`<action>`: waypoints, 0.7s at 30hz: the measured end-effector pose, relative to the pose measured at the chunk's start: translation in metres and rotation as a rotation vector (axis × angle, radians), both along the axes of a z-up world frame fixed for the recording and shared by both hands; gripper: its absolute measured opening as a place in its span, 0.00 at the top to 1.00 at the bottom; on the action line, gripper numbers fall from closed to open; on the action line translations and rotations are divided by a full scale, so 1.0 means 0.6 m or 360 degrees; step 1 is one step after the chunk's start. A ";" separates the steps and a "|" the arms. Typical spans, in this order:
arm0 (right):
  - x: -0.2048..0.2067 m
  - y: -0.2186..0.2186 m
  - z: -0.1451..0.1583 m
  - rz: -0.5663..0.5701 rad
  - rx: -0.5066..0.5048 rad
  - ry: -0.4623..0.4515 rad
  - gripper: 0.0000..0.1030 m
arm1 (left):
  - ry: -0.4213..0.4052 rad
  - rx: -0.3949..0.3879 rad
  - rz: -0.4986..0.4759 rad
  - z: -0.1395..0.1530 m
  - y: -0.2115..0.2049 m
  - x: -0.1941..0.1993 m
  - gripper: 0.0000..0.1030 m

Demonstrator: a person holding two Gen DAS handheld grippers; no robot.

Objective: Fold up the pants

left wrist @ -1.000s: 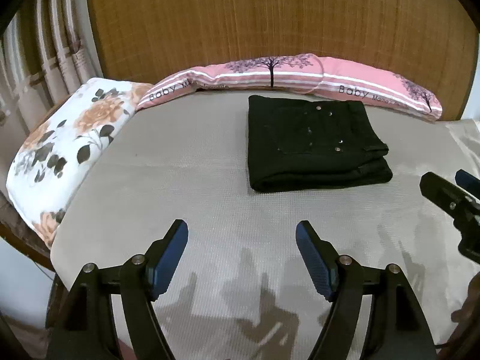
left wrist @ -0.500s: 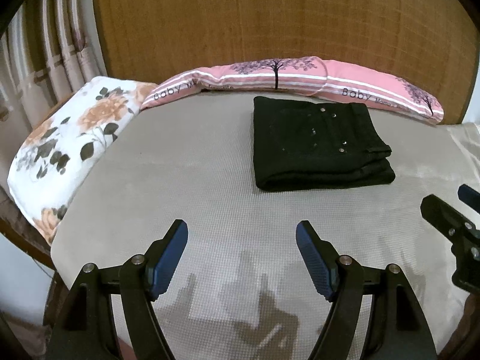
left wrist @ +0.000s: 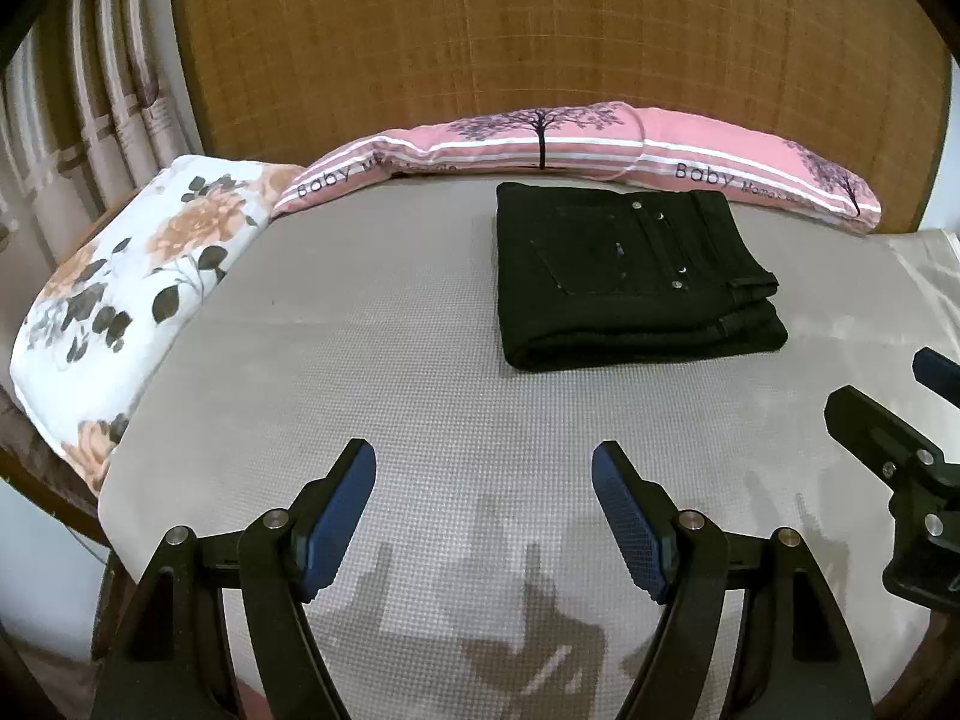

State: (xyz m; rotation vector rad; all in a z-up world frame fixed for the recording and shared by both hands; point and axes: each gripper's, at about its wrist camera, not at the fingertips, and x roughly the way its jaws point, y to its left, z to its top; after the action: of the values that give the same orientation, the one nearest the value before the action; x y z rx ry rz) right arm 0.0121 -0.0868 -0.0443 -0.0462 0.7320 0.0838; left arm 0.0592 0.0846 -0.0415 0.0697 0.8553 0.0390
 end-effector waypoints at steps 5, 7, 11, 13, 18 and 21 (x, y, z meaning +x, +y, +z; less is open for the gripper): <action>0.001 0.000 -0.001 -0.0002 -0.0001 0.0012 0.01 | 0.0004 0.0007 0.0002 -0.001 -0.002 -0.002 0.27; 0.000 0.000 -0.001 -0.0007 -0.0003 0.0015 0.01 | 0.0008 0.0008 -0.0003 -0.001 -0.001 -0.001 0.27; 0.003 -0.003 -0.004 -0.0009 0.0002 0.0024 0.01 | 0.0014 0.0016 -0.0010 -0.003 0.000 0.001 0.27; 0.003 -0.003 -0.005 -0.0011 0.0000 0.0025 0.01 | 0.0018 0.0016 -0.0013 -0.004 -0.001 0.003 0.27; 0.004 -0.002 -0.006 -0.0014 -0.0008 0.0028 0.01 | 0.0021 0.0034 -0.0021 -0.007 -0.003 0.004 0.27; 0.005 -0.002 -0.007 -0.0014 -0.0002 0.0037 0.01 | 0.0021 0.0033 -0.0020 -0.008 -0.004 0.002 0.27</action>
State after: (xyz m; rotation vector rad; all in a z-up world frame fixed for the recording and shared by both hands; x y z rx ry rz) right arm 0.0150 -0.0883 -0.0487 -0.0434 0.7557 0.0756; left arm 0.0605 0.0822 -0.0462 0.0946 0.8674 0.0357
